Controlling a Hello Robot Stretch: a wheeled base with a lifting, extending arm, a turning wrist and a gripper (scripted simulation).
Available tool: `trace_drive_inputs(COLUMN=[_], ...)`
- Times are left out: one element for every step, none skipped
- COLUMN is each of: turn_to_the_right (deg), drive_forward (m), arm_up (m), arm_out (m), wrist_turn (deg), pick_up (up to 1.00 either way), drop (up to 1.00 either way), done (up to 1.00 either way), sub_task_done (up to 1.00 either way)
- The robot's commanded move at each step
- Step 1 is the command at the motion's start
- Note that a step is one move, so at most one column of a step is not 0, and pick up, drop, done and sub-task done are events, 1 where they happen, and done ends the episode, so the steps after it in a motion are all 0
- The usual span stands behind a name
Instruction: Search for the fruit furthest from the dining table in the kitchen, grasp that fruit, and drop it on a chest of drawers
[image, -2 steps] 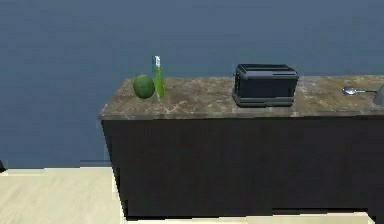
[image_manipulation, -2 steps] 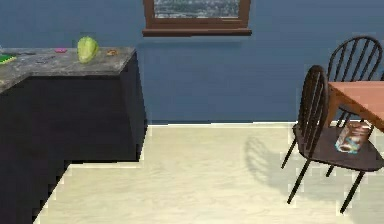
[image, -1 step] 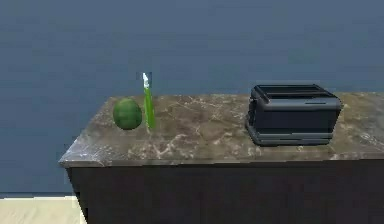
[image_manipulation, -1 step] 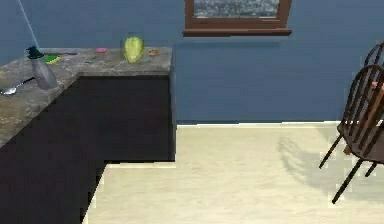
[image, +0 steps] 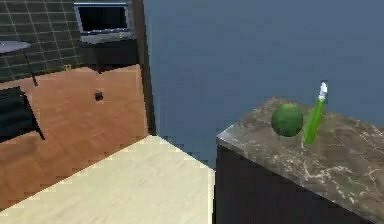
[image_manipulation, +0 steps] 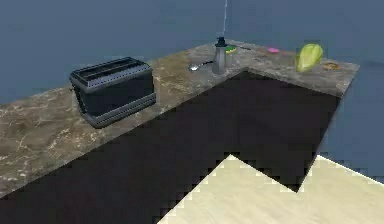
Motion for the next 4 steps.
trace_drive_inputs(turn_to_the_right=[-45.0, -15.0, 45.0, 45.0], drive_forward=[0.00, 0.00, 0.00, 0.00], arm_up=[0.00, 0.00, 0.00, 0.00], arm_out=[0.00, 0.00, 0.00, 0.00], wrist_turn=[0.0, 0.0, 0.0, 0.0], pick_up=[0.00, 0.00, 0.00, 0.00], drop=[0.00, 0.00, 0.00, 0.00], done=[0.00, 0.00, 0.00, 0.00], sub_task_done=[0.00, 0.00, 0.00, 0.00])
